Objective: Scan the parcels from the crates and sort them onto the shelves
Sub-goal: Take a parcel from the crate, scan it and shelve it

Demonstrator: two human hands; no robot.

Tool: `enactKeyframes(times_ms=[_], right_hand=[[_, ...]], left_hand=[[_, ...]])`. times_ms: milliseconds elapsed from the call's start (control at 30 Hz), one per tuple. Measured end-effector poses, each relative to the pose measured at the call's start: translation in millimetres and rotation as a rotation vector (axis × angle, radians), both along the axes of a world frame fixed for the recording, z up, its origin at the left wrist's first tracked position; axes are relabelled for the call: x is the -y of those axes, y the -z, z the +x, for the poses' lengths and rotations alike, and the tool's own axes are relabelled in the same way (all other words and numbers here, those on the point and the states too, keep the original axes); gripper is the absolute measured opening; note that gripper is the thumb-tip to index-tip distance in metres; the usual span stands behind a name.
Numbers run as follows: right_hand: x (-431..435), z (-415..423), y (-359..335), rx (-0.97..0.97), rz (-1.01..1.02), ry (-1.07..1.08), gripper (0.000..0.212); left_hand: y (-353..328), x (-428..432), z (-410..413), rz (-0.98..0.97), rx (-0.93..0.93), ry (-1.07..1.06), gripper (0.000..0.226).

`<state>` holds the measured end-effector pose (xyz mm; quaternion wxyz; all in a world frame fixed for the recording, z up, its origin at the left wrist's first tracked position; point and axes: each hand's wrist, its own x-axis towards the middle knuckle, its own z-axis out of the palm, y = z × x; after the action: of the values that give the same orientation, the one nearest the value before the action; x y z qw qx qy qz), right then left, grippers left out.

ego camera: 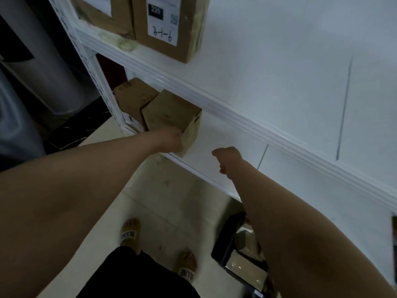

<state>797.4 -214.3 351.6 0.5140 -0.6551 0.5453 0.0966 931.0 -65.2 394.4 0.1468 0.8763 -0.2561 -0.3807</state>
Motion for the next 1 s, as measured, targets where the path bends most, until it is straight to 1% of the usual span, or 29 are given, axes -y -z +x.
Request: enactKeyframes(times_ms=[33, 67, 100, 200, 267, 367, 433, 533, 600, 667, 767, 800, 867, 1000], right_hand=[[3, -18, -3, 0.018, 0.006, 0.001, 0.032], [5, -37, -6, 0.032, 0.014, 0.007, 0.038], [7, -57, -11, 0.032, 0.027, 0.016, 0.042], [13, -119, -24, 0.025, 0.061, 0.065, 0.053], [10, -159, -33, 0.017, 0.052, 0.102, 0.056], [2, -214, -41, 0.012, 0.015, 0.139, 0.055], [-12, -257, -45, 0.012, -0.027, 0.186, 0.051], [-44, -326, -43, -0.018, -0.069, 0.292, 0.037], [-71, -372, -38, -0.039, -0.044, 0.378, 0.027], [-100, -416, -31, -0.088, -0.007, 0.426, 0.029], [-144, -476, -32, -0.090, 0.046, 0.551, 0.051], [-156, -495, -31, -0.087, 0.050, 0.585, 0.053], [-176, -529, -37, -0.077, 0.078, 0.649, 0.049], [-196, -590, -43, -0.046, 0.071, 0.732, 0.034]], left_hand=[[4, 4, -14, -0.005, -0.012, 0.014, 0.062], [4, 6, -28, -0.039, -0.045, -0.002, 0.070], [1, 10, -47, -0.055, -0.079, 0.021, 0.074], [-2, 22, -98, -0.124, -0.161, 0.034, 0.073], [-6, 25, -129, -0.147, -0.205, 0.052, 0.070], [-10, 25, -169, -0.209, -0.286, 0.039, 0.066], [-9, 19, -201, -0.228, -0.339, 0.056, 0.058], [-2, 0, -249, -0.241, -0.455, 0.014, 0.052], [8, -17, -280, -0.226, -0.494, 0.000, 0.052], [22, -38, -309, -0.162, -0.528, -0.025, 0.053], [35, -69, -359, -0.016, -0.552, -0.030, 0.050], [36, -76, -374, 0.021, -0.562, -0.027, 0.049], [35, -81, -404, 0.049, -0.584, -0.012, 0.046], [27, -75, -468, 0.000, -0.616, 0.027, 0.037]])
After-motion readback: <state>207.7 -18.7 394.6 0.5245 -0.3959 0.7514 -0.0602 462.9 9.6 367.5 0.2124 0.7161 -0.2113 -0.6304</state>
